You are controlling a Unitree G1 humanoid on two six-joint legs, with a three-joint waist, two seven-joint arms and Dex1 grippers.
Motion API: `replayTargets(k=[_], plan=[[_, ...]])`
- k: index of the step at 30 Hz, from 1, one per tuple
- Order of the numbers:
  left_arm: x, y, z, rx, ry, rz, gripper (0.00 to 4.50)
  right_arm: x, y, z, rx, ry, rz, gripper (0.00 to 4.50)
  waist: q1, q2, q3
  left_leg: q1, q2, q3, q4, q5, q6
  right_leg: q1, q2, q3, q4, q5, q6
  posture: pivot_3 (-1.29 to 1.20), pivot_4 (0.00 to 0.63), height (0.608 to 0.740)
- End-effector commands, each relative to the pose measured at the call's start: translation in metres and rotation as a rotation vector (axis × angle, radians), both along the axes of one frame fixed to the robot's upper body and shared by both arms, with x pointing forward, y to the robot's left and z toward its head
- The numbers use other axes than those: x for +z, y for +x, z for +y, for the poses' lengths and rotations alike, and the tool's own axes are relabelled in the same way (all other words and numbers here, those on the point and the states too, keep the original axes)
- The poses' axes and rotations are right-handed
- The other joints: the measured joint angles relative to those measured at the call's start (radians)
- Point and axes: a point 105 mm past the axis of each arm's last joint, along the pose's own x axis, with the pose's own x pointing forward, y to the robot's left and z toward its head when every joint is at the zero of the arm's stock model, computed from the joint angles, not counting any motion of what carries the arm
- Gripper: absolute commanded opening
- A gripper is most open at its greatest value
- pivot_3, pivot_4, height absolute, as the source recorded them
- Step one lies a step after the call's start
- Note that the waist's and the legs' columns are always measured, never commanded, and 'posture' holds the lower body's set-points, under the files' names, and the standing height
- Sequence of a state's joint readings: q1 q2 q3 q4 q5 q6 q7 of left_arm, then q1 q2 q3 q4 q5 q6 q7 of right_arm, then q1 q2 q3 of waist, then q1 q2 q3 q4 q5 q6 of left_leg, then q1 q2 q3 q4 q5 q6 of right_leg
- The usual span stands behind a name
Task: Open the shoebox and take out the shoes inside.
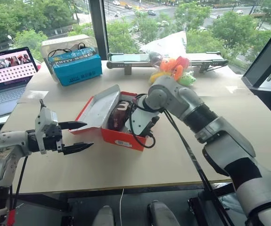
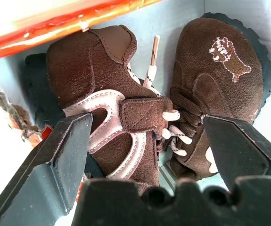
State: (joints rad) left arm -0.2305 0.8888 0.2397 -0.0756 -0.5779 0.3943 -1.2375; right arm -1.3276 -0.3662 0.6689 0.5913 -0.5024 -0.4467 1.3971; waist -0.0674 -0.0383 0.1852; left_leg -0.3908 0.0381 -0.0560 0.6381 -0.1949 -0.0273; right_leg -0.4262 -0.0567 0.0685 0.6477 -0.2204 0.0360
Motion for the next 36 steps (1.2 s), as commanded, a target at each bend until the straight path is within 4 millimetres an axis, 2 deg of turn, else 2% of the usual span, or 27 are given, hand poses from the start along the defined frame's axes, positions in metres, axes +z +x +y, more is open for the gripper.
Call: replayTargets(k=[1,8,12,15,20,26,30,36], plan=[[0.009,0.002,-0.004,-0.021,-0.008,-0.040,4.50,0.021,-0.006,0.006,0.038,0.013,-0.038,4.49,-0.001,0.000,0.000,-0.001,0.000,0.000,0.000,0.000,0.000,-0.001,0.000,0.000,0.000,0.000,0.000,0.00,0.150,0.715],[0.009,0.004,-0.006,-0.030,-0.009,-0.039,4.50,0.033,-0.006,0.001,0.033,0.025,-0.065,4.49,-0.001,0.001,0.001,-0.001,0.000,0.000,0.000,0.000,0.000,-0.002,0.000,0.000,0.000,0.000,0.000,0.00,0.150,0.715],[0.009,0.004,-0.007,-0.034,-0.013,-0.040,4.50,0.038,0.003,-0.001,0.001,0.043,-0.087,4.49,-0.002,0.001,0.002,-0.001,0.000,0.000,0.000,0.000,0.000,-0.002,0.000,0.000,0.000,0.000,0.000,0.00,0.150,0.715],[0.009,0.004,-0.008,-0.037,-0.015,-0.040,4.50,0.035,0.013,-0.006,-0.029,0.041,-0.104,4.49,-0.003,0.002,0.002,-0.001,0.000,0.000,0.000,0.000,0.000,-0.002,0.000,0.000,0.000,0.000,0.000,0.00,0.150,0.715],[0.009,0.002,-0.007,-0.034,-0.013,-0.037,4.50,0.011,0.025,-0.017,-0.056,0.004,-0.093,4.49,-0.003,0.002,0.002,-0.001,0.000,0.000,0.000,0.000,0.000,-0.002,0.000,0.000,0.000,0.000,0.000,0.00,0.150,0.715],[0.010,-0.001,-0.007,-0.034,-0.013,-0.034,4.50,-0.007,0.023,-0.014,-0.045,0.007,-0.044,4.49,-0.005,0.001,0.002,-0.001,0.000,0.000,0.000,0.000,0.000,-0.002,0.000,0.000,0.000,0.000,0.000,0.00,0.150,0.715],[0.010,-0.002,-0.007,-0.031,-0.013,-0.031,4.50,-0.034,0.018,-0.014,-0.035,-0.013,0.023,4.49,-0.007,0.000,0.001,0.003,0.000,0.000,-0.001,0.000,0.000,0.002,0.000,0.000,0.000,0.000,0.000,0.00,0.150,0.715],[0.011,-0.003,-0.007,-0.026,-0.018,-0.031,4.50,-0.058,0.006,-0.009,-0.006,-0.024,0.110,4.49,-0.009,-0.002,-0.001,0.006,0.002,0.001,-0.003,0.000,0.000,0.003,0.001,0.000,0.001,-0.001,-0.002,0.00,0.150,0.715]])
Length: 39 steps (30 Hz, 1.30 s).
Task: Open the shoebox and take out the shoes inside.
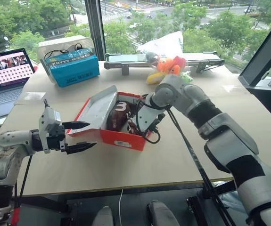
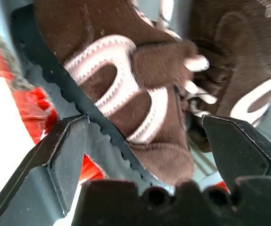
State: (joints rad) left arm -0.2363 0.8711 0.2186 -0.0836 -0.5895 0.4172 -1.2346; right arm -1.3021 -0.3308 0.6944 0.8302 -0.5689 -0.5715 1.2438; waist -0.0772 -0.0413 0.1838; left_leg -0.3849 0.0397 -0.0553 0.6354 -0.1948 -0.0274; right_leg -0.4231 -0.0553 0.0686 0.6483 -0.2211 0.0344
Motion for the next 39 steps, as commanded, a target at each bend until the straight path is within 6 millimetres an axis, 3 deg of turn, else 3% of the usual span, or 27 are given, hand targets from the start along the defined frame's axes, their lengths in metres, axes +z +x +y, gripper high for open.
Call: replayTargets(k=[1,8,16,19,22,28,39], plan=[[0.016,-0.003,0.000,-0.005,0.005,-0.058,4.50,-0.022,-0.011,0.004,0.039,-0.035,0.069,4.49,0.002,0.002,0.001,-0.001,0.000,0.000,-0.001,0.000,0.000,-0.001,0.000,0.000,0.000,0.000,0.000,0.00,0.150,0.715],[0.016,-0.003,-0.001,-0.001,0.000,-0.062,4.50,-0.032,-0.012,0.014,0.008,0.012,0.119,4.49,0.004,0.002,0.001,-0.003,0.000,-0.001,-0.003,0.000,0.000,-0.003,0.000,0.000,-0.001,-0.001,-0.001,0.00,0.150,0.715],[0.016,-0.001,-0.002,-0.001,-0.001,-0.063,4.50,-0.018,-0.005,0.018,-0.001,0.052,0.074,2.35,-0.002,0.002,0.001,0.000,0.005,0.000,-0.003,0.000,0.000,-0.002,0.005,0.000,0.000,0.000,-0.004,0.00,0.150,0.715],[0.016,0.000,-0.003,-0.003,-0.003,-0.064,4.50,-0.005,0.001,0.024,-0.007,0.090,0.029,1.81,-0.008,0.002,0.001,0.001,0.009,0.000,-0.003,0.000,0.000,-0.002,0.009,0.000,0.000,0.002,-0.006,0.00,0.150,0.715],[0.016,0.002,-0.004,-0.005,-0.006,-0.065,4.50,0.007,0.004,0.028,0.000,0.115,-0.010,1.81,-0.018,0.002,0.001,0.000,0.010,-0.001,-0.003,0.000,0.000,-0.003,0.012,0.000,0.001,0.003,-0.009,0.00,0.150,0.715],[0.016,0.005,-0.007,-0.010,-0.012,-0.068,4.50,0.050,0.008,0.033,0.023,0.200,-0.104,1.81,-0.019,0.003,0.003,-0.009,0.010,-0.001,-0.003,0.000,0.000,-0.013,0.012,0.001,0.001,0.003,-0.009,0.00,0.150,0.715],[0.016,0.011,-0.010,-0.022,-0.018,-0.073,4.50,0.094,-0.024,0.014,-0.004,0.310,0.037,1.81,-0.017,0.004,0.004,-0.017,0.010,-0.001,-0.003,0.000,0.000,-0.020,0.012,0.000,0.002,0.005,-0.013,0.00,0.150,0.715]])
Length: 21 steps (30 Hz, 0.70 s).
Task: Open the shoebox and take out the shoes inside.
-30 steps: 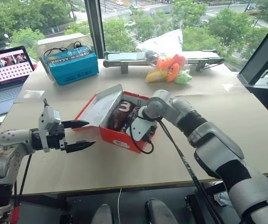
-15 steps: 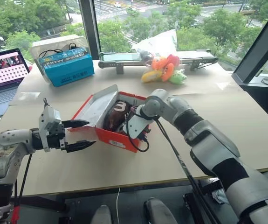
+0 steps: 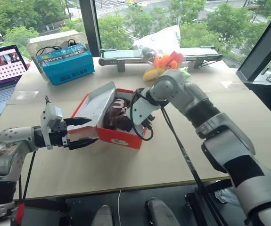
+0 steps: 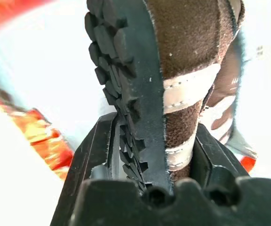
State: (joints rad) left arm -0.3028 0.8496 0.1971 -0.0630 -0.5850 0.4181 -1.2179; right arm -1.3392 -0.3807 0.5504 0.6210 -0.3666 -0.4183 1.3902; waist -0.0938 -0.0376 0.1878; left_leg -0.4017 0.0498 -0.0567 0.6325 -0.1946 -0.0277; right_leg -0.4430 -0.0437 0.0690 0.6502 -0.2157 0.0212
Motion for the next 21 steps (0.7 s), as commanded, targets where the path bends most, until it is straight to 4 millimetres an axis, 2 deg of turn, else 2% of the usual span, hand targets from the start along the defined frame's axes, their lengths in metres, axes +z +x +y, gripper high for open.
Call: replayTargets(k=[1,8,10,12,13,15,17,19,21], plan=[[0.007,0.002,-0.004,-0.019,0.001,-0.038,4.50,0.032,-0.008,0.002,-0.031,0.125,0.035,1.81,0.000,0.000,0.000,0.000,0.000,0.000,0.000,0.000,0.000,0.000,0.000,0.000,0.000,-0.001,0.002,0.00,0.150,0.715],[0.006,0.006,-0.006,-0.027,-0.003,-0.041,4.50,0.086,-0.003,0.003,-0.163,0.442,0.091,1.81,0.001,0.001,0.001,0.001,0.000,0.000,0.003,0.000,0.000,0.000,0.000,0.000,0.005,-0.002,0.003,0.00,0.150,0.715],[0.007,0.007,-0.007,-0.029,-0.009,-0.044,4.50,0.116,0.000,-0.002,-0.227,0.632,0.076,1.81,0.001,0.001,0.001,0.001,0.000,0.000,0.003,0.000,0.000,0.000,0.000,0.000,0.005,-0.002,0.003,0.00,0.150,0.715],[0.008,0.008,-0.009,-0.028,-0.018,-0.049,4.50,0.147,0.022,-0.044,-0.433,0.848,-0.071,1.81,0.004,0.001,0.001,0.001,0.000,0.000,0.003,0.000,0.000,-0.001,0.000,0.000,0.006,-0.003,0.002,0.00,0.150,0.715],[0.008,0.009,-0.010,-0.027,-0.021,-0.051,4.50,0.152,0.029,-0.064,-0.521,0.898,-0.129,1.81,0.011,0.001,0.001,0.000,0.000,0.000,0.003,0.000,0.000,-0.002,0.000,0.000,0.006,-0.002,0.002,0.00,0.150,0.715],[0.009,0.009,-0.010,-0.025,-0.024,-0.053,4.50,0.152,0.041,-0.100,-0.689,0.950,-0.238,1.81,0.036,0.001,0.001,-0.004,0.000,0.000,0.004,0.000,0.000,-0.005,0.000,0.000,0.006,-0.002,0.001,0.00,0.150,0.715],[0.009,0.009,-0.010,-0.023,-0.025,-0.055,4.50,0.142,0.052,-0.136,-0.843,0.925,-0.374,1.81,0.045,0.001,0.001,-0.005,-0.001,0.001,0.004,0.000,0.000,-0.006,-0.001,0.000,0.005,-0.002,0.001,0.00,0.150,0.715],[0.009,0.010,-0.010,-0.022,-0.027,-0.056,4.50,0.114,0.062,-0.174,-1.014,0.843,-0.491,1.81,0.048,0.000,0.001,-0.005,-0.001,0.001,0.004,0.000,0.000,-0.006,-0.001,0.000,0.005,-0.002,0.002,0.00,0.150,0.715],[0.011,0.011,-0.011,-0.023,-0.030,-0.059,4.50,0.076,0.069,-0.214,-1.180,0.720,-0.594,1.81,0.049,0.000,0.001,-0.005,-0.001,0.002,0.004,0.000,0.000,-0.006,-0.001,0.001,0.005,-0.003,0.002,0.00,0.150,0.715]])
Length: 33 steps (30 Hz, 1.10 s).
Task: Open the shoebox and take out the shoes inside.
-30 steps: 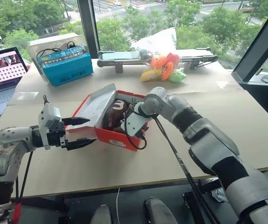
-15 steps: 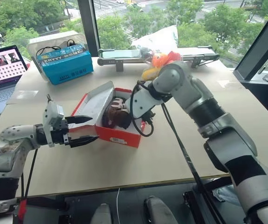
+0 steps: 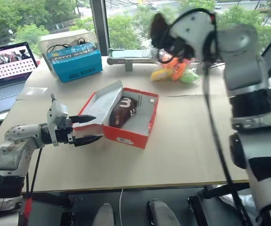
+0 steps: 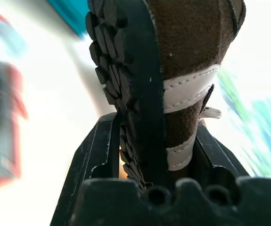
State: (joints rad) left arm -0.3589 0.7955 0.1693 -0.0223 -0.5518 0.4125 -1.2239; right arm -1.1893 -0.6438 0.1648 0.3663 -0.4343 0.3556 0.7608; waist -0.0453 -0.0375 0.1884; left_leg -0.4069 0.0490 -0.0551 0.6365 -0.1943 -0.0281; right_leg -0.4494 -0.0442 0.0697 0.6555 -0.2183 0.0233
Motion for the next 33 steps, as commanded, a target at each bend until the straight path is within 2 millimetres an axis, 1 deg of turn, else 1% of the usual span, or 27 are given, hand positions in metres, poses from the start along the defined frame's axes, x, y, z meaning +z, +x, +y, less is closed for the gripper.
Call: replayTargets(k=[1,2,3,4,5,8,9,13,14,17,18,21,23,28,31,33], plan=[[0.013,0.002,-0.002,-0.007,-0.005,-0.056,4.50,-0.046,0.007,-0.061,-0.330,-0.152,-0.029,1.81,0.000,0.000,0.000,0.000,0.000,0.000,0.000,0.000,0.000,0.000,0.000,0.000,0.000,0.000,0.000,0.00,0.150,0.715],[0.013,0.002,-0.003,-0.007,-0.006,-0.058,4.50,-0.063,0.008,-0.072,-0.387,-0.155,-0.018,1.81,0.000,0.001,0.000,0.000,0.000,0.001,0.000,0.000,0.000,0.000,0.000,0.001,0.000,0.000,0.000,0.00,0.150,0.715],[0.013,0.003,-0.003,-0.008,-0.008,-0.058,4.50,-0.078,0.009,-0.078,-0.422,-0.152,-0.015,1.81,-0.003,0.002,0.001,-0.001,0.000,0.001,0.001,0.000,0.000,-0.001,0.000,0.001,0.000,0.000,0.000,0.00,0.150,0.715],[0.013,0.003,-0.003,-0.008,-0.009,-0.058,4.50,-0.092,0.011,-0.084,-0.454,-0.188,-0.021,1.81,-0.007,0.002,0.001,-0.001,-0.001,0.001,0.001,0.000,0.000,-0.002,0.000,0.002,0.001,0.000,0.000,0.00,0.150,0.715],[0.013,0.004,-0.003,-0.008,-0.008,-0.059,4.50,-0.101,0.011,-0.088,-0.477,-0.237,-0.028,1.81,-0.015,0.002,0.001,-0.001,-0.001,0.002,0.001,0.000,0.000,-0.003,0.000,0.004,0.002,0.000,0.000,0.00,0.150,0.715],[0.014,0.005,-0.004,-0.008,-0.013,-0.062,4.50,-0.121,0.015,-0.093,-0.502,-0.251,-0.027,1.81,-0.035,0.003,0.002,-0.003,-0.001,0.003,0.001,0.000,0.000,-0.007,0.000,0.006,0.004,0.002,-0.002,0.00,0.150,0.715],[0.015,0.004,-0.004,-0.008,-0.014,-0.064,4.50,-0.131,0.016,-0.094,-0.507,-0.238,-0.009,1.81,-0.043,0.003,0.002,-0.003,-0.001,0.004,0.001,0.000,0.000,-0.007,0.000,0.006,0.004,0.002,-0.002,0.00,0.150,0.715],[0.015,0.004,-0.003,-0.005,-0.016,-0.070,4.50,-0.155,0.019,-0.089,-0.490,-0.216,0.039,1.81,-0.055,0.003,0.002,-0.002,-0.001,0.003,0.001,0.000,0.000,-0.006,0.001,0.006,0.004,0.001,0.000,0.00,0.150,0.715],[0.015,0.004,-0.003,-0.003,-0.016,-0.071,4.50,-0.163,0.019,-0.085,-0.472,-0.199,0.066,2.14,-0.055,0.003,0.002,-0.002,-0.001,0.003,0.001,0.000,0.000,-0.006,0.000,0.006,0.004,0.001,0.000,0.00,0.150,0.715],[0.015,0.003,-0.002,0.000,-0.017,-0.073,4.50,-0.177,0.018,-0.069,-0.406,-0.127,0.136,3.08,-0.055,0.003,0.002,-0.002,-0.001,0.003,0.001,0.000,0.000,-0.006,0.001,0.006,0.004,0.001,0.000,0.00,0.150,0.715],[0.014,0.003,-0.002,0.000,-0.017,-0.073,4.50,-0.181,0.017,-0.064,-0.379,-0.113,0.160,3.46,-0.055,0.003,0.002,-0.003,-0.001,0.003,0.001,0.000,0.000,-0.006,0.001,0.006,0.004,0.001,0.000,0.00,0.150,0.715],[0.014,0.002,-0.002,0.001,-0.018,-0.073,4.50,-0.188,0.014,-0.052,-0.325,-0.067,0.233,4.47,-0.056,0.002,0.001,-0.002,-0.001,0.003,0.001,0.000,0.000,-0.005,0.001,0.006,0.004,0.001,0.000,0.00,0.150,0.715],[0.014,0.003,-0.002,0.003,-0.019,-0.073,4.50,-0.187,0.012,-0.048,-0.309,-0.029,0.269,4.47,-0.057,0.002,0.001,0.000,-0.001,0.003,0.001,0.000,0.000,-0.004,0.001,0.006,0.004,0.000,0.001,0.00,0.150,0.715],[0.015,0.004,-0.001,0.004,-0.018,-0.078,4.50,-0.169,0.003,-0.035,-0.251,0.070,0.336,4.47,-0.056,0.002,0.001,0.002,-0.001,0.003,0.001,0.000,0.000,-0.001,0.001,0.006,0.004,0.000,0.002,0.00,0.150,0.715],[0.015,0.004,-0.001,0.003,-0.017,-0.080,4.50,-0.157,-0.001,-0.032,-0.246,0.114,0.338,4.47,-0.055,0.002,0.001,0.002,-0.001,0.003,0.002,0.000,0.000,-0.001,0.001,0.006,0.004,0.000,0.002,0.00,0.150,0.715],[0.015,0.005,-0.001,0.001,-0.017,-0.081,4.50,-0.154,-0.009,-0.025,-0.213,0.163,0.380,4.47,-0.054,0.002,0.001,0.002,-0.001,0.002,0.002,0.000,0.000,-0.001,0.001,0.006,0.004,0.000,0.002,0.00,0.150,0.715]])
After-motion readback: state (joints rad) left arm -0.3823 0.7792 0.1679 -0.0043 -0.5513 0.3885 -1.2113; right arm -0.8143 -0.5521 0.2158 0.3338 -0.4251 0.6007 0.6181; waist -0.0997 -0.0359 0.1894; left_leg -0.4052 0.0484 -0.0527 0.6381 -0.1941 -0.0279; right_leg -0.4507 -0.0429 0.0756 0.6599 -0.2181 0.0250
